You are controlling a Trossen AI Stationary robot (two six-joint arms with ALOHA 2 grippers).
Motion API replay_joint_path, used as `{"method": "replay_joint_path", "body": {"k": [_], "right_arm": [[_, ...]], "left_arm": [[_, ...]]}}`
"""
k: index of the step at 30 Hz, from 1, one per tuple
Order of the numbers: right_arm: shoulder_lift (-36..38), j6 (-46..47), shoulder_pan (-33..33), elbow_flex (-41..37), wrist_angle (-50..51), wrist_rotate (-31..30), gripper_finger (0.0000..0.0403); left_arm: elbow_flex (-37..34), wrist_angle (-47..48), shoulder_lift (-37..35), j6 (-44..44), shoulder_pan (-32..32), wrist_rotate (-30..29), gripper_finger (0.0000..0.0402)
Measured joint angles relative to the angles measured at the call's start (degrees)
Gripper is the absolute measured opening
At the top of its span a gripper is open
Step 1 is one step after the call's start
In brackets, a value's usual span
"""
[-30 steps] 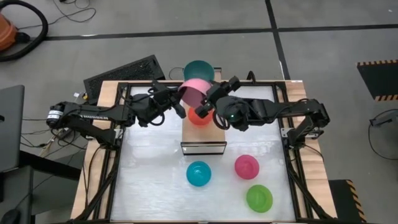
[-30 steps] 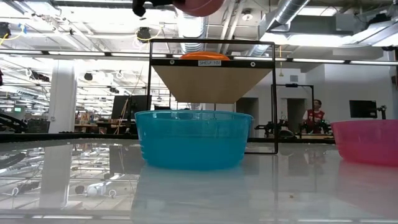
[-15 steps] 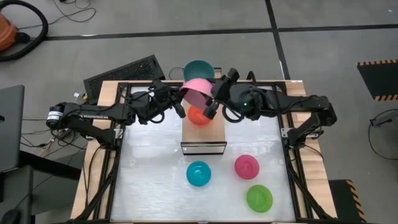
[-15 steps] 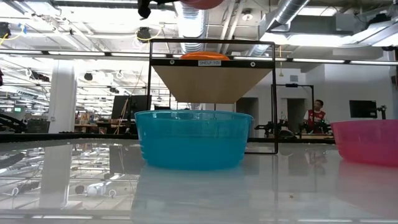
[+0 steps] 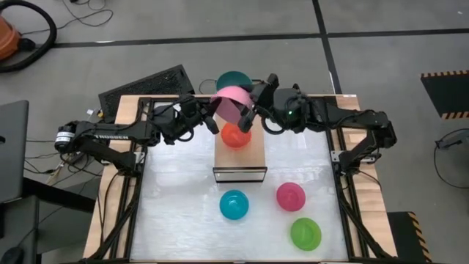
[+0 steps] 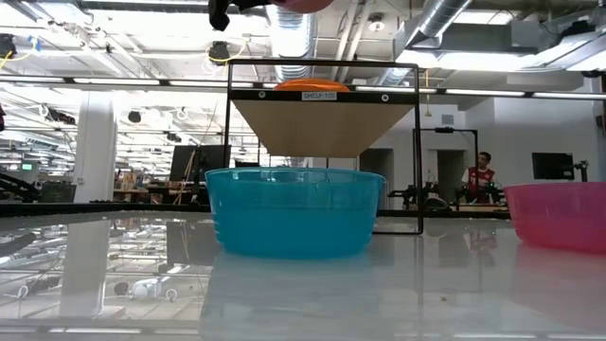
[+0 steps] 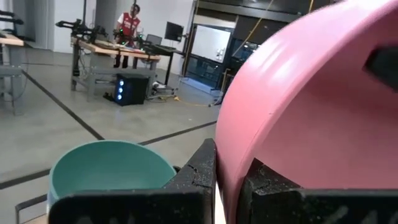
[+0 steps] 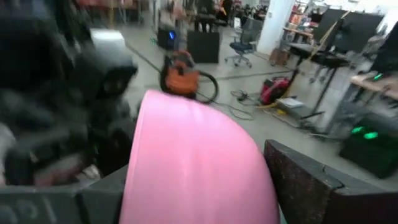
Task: Place and stack bowls onto a shelf
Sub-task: Stack the pink bowl on top of the dark green bowl on the shelf
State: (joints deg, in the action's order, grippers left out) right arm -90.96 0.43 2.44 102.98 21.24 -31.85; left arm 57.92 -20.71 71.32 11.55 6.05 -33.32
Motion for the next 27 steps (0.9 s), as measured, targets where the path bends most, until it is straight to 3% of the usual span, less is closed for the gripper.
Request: {"method": "replay_joint_path", "body": {"k": [6,12,22,27], "right_arm": [[-0.08,13.9,-3.21,-0.02,-0.96,1.99,0.0273],[-0.32,26.76,-7.1,-0.02,-0.35,8.59,0.0273],[-1.0,26.86,-7.74,-0.05,4.58,8.41,0.0273],[-1.13,23.08,-7.51,0.02,19.19,6.88,0.0272]], "left_arm": [[0.01,-0.09,0.05,1.18,1.33,-0.21,0.0001],[0.01,-3.34,2.03,2.99,2.65,0.17,0.0001],[0.72,-5.4,7.69,6.97,4.08,0.91,0.0001],[4.52,2.33,9.54,3.85,4.98,2.06,0.0001]]}}
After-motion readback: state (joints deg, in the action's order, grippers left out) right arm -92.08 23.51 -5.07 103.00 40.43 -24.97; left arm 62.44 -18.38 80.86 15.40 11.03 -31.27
